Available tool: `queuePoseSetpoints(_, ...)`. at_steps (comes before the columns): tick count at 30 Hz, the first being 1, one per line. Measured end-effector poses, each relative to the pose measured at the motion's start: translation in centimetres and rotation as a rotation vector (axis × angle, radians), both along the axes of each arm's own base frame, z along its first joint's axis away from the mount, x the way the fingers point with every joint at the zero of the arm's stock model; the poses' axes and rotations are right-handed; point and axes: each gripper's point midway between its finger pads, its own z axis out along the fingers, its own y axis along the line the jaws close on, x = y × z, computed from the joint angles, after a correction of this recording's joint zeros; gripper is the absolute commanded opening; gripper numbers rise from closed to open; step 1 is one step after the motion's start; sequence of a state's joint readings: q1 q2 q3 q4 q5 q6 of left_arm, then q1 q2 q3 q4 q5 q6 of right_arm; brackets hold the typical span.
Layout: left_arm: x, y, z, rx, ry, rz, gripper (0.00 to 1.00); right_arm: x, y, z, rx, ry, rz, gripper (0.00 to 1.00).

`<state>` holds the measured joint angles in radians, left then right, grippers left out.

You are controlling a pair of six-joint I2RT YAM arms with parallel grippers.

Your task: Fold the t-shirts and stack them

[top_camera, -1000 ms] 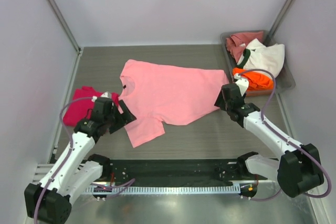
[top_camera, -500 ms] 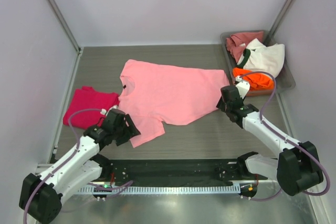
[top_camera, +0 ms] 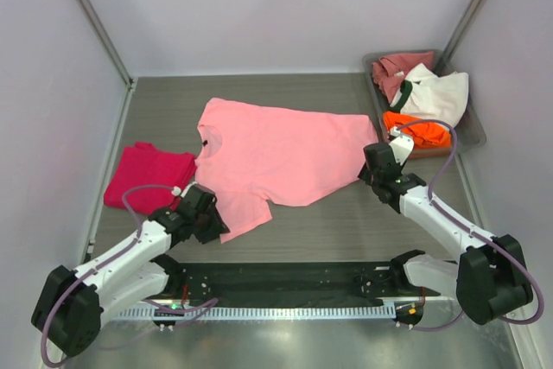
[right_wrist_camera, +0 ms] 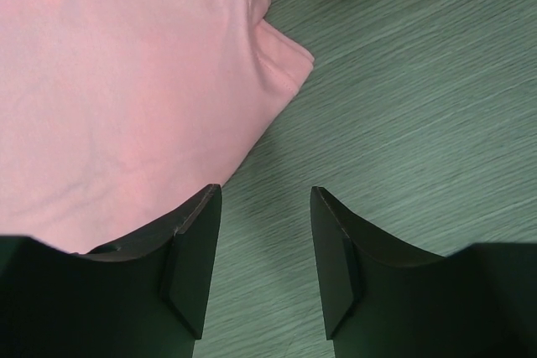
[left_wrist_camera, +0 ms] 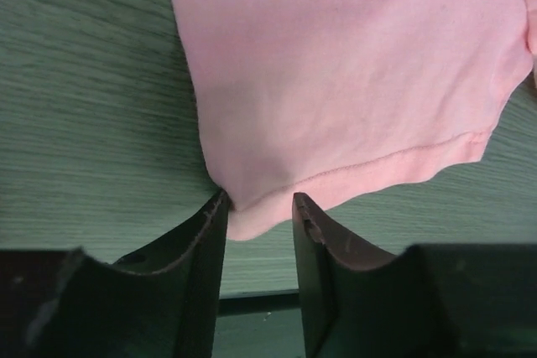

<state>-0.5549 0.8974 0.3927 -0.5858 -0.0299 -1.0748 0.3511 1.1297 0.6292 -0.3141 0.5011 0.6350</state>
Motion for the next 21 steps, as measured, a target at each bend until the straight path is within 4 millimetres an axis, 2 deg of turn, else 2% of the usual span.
queuePoseSetpoints(2,0.1,-0.3,-0.2,-0.006,0.000,-0.001,0.26,-0.1,-0.1,-0.1,-0.002,0.001,-0.002,0.52)
queuePoseSetpoints(4,0.2,-0.7,-0.4,-0.017,0.003,0.002,0.06,-0.1,-0.1,-0.2,-0.004,0.003,-0.004,0.52)
queuePoseSetpoints(5,0.3,-0.8,-0.4,-0.020,-0.001,-0.001,0.00,-0.2,-0.2,-0.3,-0.006,0.005,-0.005,0.52)
queuePoseSetpoints(8,0.5,-0.9,-0.2,-0.019,-0.011,-0.003,0.00,-0.3,-0.3,-0.4,-0.008,0.009,-0.006,0.52)
queuePoseSetpoints(10,1.1,-1.0,0.8,-0.013,-0.029,-0.001,0.00,-0.3,-0.3,-0.5,-0.008,0.009,-0.007,0.52)
queuePoseSetpoints(12,2.7,-1.4,3.4,-0.022,-0.085,-0.003,0.00,-0.3,-0.3,-0.5,-0.008,0.010,-0.008,0.52)
queuePoseSetpoints(15,7.3,-2.4,10.6,-0.076,-0.237,0.016,0.00,-0.2,-0.3,-0.5,-0.006,0.011,-0.007,0.52)
queuePoseSetpoints(18,11.8,-2.4,16.4,-0.131,-0.359,0.053,0.00,-0.1,-0.1,-1.0,-0.001,0.024,0.000,0.52)
queuePoseSetpoints(21,15.3,-1.8,18.8,-0.151,-0.395,0.087,0.00,-0.1,0.4,-2.1,0.005,0.056,0.015,0.51)
